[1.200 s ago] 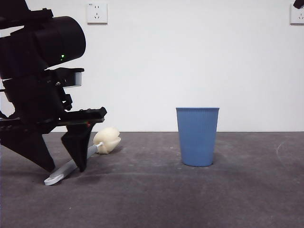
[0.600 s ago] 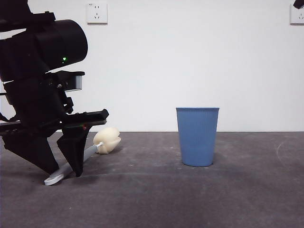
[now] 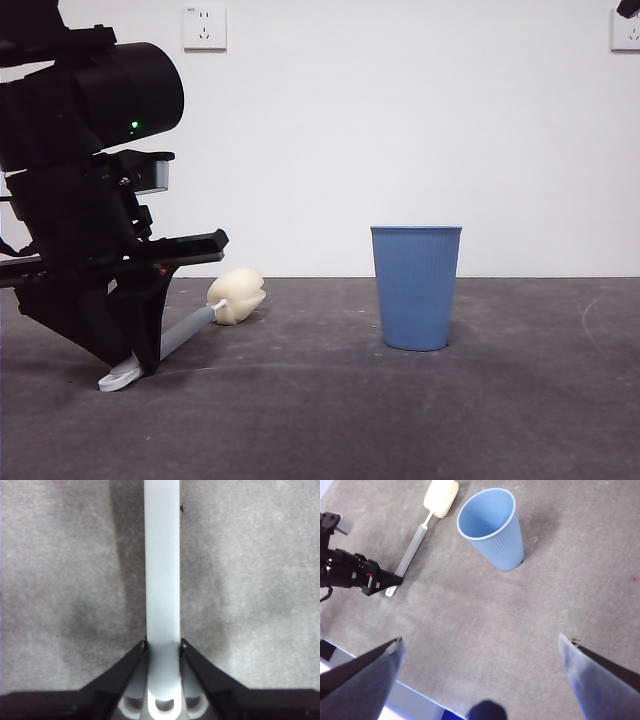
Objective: Pick up the cup brush,pick up the cup,insert the brush into the cup,clean the cup,put the cup brush back,put the cup back to the fixed position on the table
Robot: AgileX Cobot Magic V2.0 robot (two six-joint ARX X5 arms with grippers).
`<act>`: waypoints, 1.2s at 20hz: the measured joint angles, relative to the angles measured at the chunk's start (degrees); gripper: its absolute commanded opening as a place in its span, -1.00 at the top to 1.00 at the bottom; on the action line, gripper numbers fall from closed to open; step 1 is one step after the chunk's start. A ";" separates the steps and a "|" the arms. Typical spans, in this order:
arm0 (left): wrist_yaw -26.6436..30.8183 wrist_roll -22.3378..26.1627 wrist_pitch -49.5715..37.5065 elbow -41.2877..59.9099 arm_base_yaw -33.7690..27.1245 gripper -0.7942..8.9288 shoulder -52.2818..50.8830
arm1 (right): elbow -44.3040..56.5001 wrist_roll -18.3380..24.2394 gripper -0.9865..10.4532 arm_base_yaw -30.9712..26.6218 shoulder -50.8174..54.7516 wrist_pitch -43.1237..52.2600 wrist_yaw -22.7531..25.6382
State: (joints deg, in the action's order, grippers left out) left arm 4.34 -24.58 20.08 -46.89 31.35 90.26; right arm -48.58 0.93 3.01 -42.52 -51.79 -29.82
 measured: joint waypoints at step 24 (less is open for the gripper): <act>-1.75 5.79 14.36 0.00 0.00 0.85 -32.48 | 2.60 -1.57 -0.11 6.34 -20.41 27.02 -6.03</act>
State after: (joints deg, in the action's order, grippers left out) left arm 2.59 -18.79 34.44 -46.89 31.35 57.78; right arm -45.98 -0.64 9.34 -62.94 -24.77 -35.86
